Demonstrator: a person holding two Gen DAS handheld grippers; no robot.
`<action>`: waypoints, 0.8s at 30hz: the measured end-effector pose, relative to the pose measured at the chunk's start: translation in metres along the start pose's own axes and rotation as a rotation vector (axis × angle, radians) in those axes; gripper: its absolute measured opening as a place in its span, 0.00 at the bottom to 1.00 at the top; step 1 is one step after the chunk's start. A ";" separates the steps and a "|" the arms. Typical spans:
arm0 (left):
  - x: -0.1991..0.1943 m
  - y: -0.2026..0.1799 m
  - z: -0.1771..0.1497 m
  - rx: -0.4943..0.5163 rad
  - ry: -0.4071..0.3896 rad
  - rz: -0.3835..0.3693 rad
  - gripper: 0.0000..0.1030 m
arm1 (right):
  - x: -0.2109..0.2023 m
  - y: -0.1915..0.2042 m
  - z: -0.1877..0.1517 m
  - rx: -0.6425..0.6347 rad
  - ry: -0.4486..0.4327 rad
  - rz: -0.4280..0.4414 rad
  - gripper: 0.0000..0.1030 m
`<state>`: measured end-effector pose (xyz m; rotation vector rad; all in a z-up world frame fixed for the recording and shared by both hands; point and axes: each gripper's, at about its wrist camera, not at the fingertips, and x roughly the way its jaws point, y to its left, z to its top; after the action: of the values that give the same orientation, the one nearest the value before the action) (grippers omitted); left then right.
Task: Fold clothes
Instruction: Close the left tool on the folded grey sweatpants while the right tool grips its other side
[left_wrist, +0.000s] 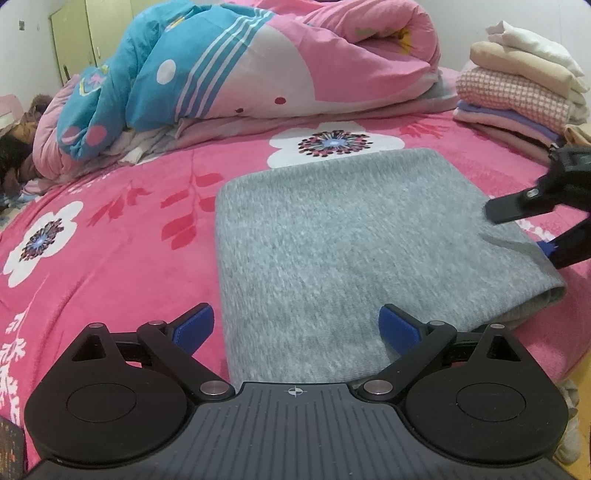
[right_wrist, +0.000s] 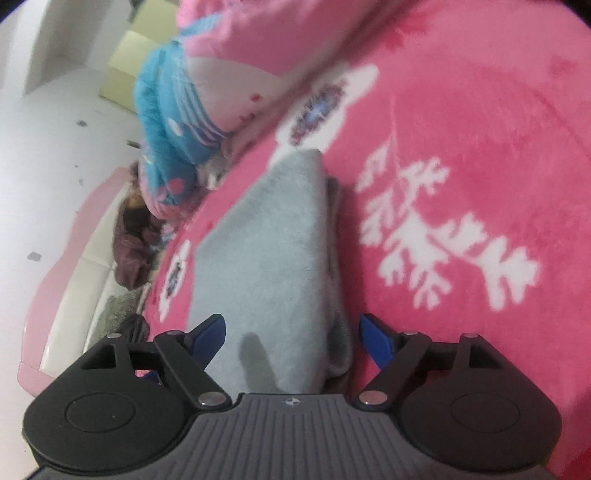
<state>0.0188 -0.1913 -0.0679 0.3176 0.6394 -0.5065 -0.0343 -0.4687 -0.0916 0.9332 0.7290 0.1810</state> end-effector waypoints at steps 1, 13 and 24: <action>0.000 0.001 0.000 0.000 0.000 -0.004 0.95 | 0.005 -0.003 0.004 0.017 0.017 0.001 0.81; 0.012 0.077 0.002 -0.322 -0.017 -0.293 0.96 | 0.020 -0.004 0.020 -0.006 0.140 0.067 0.84; 0.064 0.095 -0.001 -0.464 0.130 -0.527 0.99 | 0.050 0.002 0.040 -0.080 0.235 0.144 0.86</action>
<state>0.1134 -0.1344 -0.0969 -0.2703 0.9500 -0.8215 0.0297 -0.4723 -0.0998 0.8966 0.8643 0.4489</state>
